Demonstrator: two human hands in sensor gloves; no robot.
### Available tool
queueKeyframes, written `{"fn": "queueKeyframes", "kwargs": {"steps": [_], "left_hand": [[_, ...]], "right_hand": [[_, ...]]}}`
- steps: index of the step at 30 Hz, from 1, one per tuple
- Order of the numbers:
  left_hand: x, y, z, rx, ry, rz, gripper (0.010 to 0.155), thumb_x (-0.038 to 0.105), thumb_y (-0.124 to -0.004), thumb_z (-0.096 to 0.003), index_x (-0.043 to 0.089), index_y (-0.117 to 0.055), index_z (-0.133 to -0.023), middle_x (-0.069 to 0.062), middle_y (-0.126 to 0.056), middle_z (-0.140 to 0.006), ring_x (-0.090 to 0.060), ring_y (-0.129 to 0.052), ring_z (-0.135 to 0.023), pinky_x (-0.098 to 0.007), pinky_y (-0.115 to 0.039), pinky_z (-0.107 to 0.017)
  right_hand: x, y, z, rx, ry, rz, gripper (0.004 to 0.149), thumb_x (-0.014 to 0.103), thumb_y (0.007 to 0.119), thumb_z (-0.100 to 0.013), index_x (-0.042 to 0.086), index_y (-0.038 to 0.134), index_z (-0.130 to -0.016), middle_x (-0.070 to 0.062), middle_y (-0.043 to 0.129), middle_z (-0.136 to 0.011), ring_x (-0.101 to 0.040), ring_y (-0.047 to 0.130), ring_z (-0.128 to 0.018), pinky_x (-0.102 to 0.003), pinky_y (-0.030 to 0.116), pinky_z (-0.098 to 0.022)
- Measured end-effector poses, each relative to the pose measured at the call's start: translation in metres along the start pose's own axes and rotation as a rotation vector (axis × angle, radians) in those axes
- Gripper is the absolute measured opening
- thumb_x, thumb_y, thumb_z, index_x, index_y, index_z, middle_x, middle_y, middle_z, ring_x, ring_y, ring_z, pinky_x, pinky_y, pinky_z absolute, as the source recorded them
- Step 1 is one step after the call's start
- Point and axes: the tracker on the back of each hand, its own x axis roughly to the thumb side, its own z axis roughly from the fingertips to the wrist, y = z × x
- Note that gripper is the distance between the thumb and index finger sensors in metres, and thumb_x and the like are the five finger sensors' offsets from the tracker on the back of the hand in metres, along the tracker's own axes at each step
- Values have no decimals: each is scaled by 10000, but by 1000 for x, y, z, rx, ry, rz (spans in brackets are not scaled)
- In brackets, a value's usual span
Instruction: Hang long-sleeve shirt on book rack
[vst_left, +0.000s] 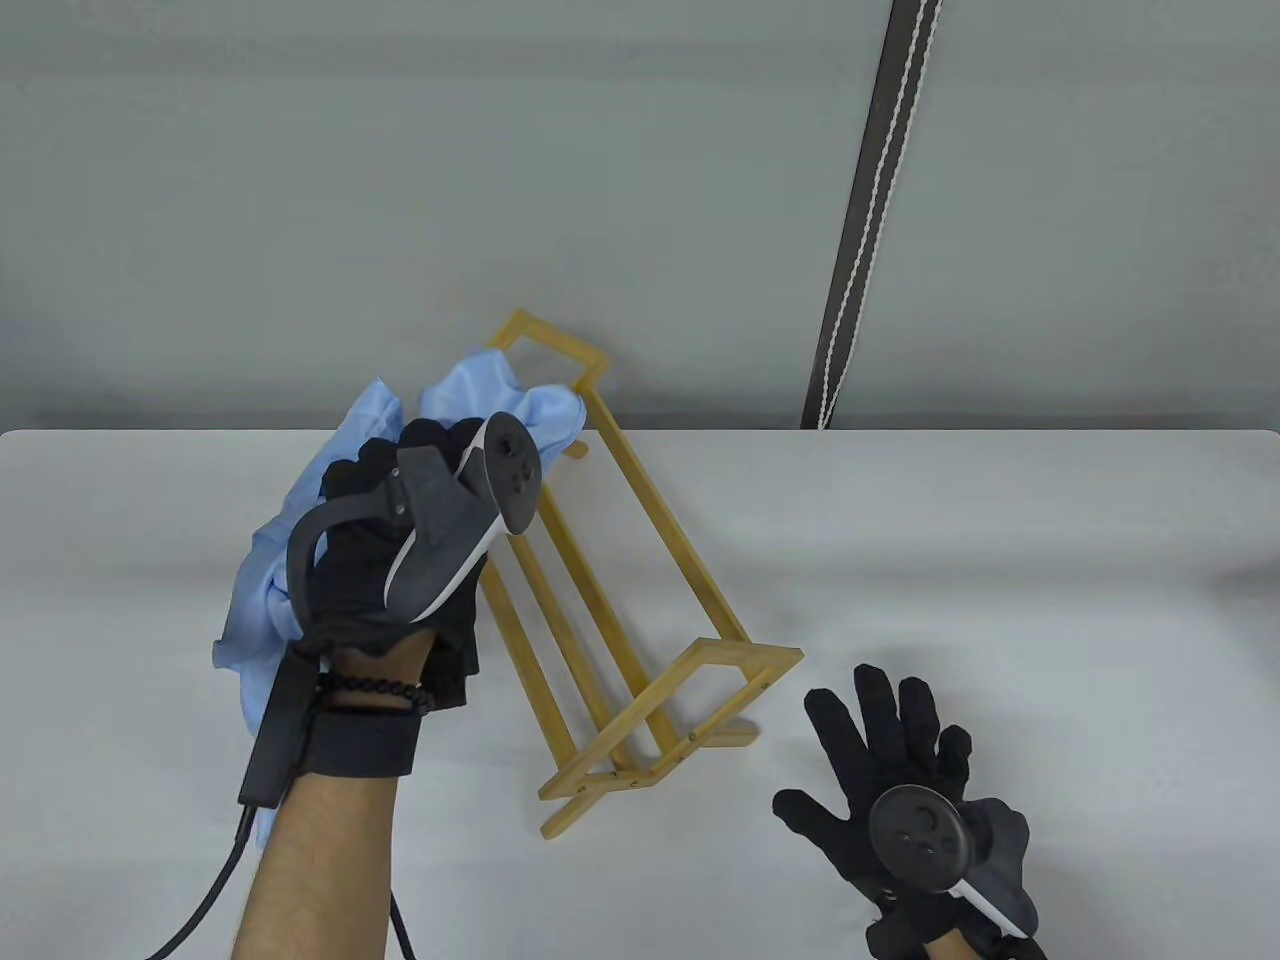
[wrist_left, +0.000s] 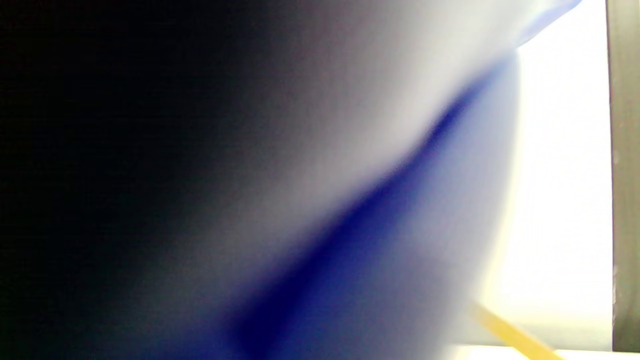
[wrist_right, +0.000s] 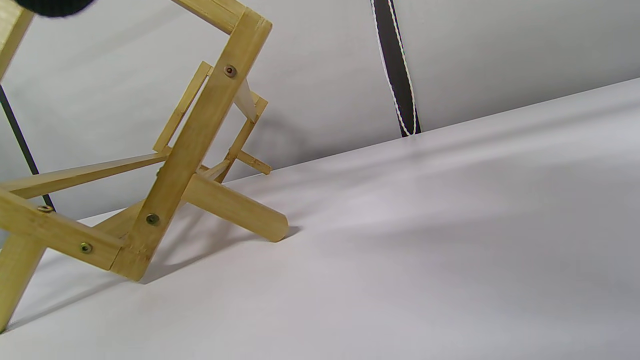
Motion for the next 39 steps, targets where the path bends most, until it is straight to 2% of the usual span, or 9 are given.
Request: {"fn": "queueKeyframes", "kwargs": {"steps": [18,22,25,28,31,39], "left_hand": [[65,75,-28,107,-127,178,478,596,-612,-421,449,-633,-875,93,-858,-813,-213,-906,-712,-485,-735,-684],[79,82,-28,126,-177,247,479,596,-613,-423,448,-632,-878,90,-857,-818,-214,-904,-717,-487,-733,-686],[83,71,-30,136,-195,249,479,596,-611,-422,449,-631,-877,93,-856,-821,-212,-906,-721,-486,-733,-689],[85,51,-33,148,-209,225,479,599,-609,-417,457,-629,-874,102,-855,-825,-205,-909,-728,-484,-734,-693],[86,24,-37,151,-226,203,479,599,-608,-414,459,-635,-871,107,-860,-823,-201,-915,-730,-484,-738,-693],[95,-48,-46,53,-260,178,479,599,-607,-407,463,-634,-865,114,-864,-820,-194,-921,-729,-482,-744,-690]], "right_hand": [[-5,2,-2,19,32,-4,866,783,606,-426,394,290,-1133,-123,228,-1245,-529,214,-1127,-794,285,-681],[-4,2,-2,23,33,-1,866,784,605,-426,396,288,-1133,-121,226,-1246,-526,210,-1129,-793,283,-683],[-5,2,-2,24,34,-1,864,782,606,-426,397,291,-1132,-123,230,-1245,-529,213,-1127,-793,283,-683],[-5,2,-2,22,36,-3,864,782,607,-426,395,294,-1133,-122,232,-1245,-527,215,-1128,-794,284,-682],[-6,3,-3,28,39,-7,865,782,606,-426,395,292,-1133,-121,231,-1246,-527,214,-1128,-793,282,-683],[-7,4,-6,43,46,-4,864,783,605,-426,398,292,-1133,-120,228,-1248,-525,211,-1130,-793,280,-684]]}}
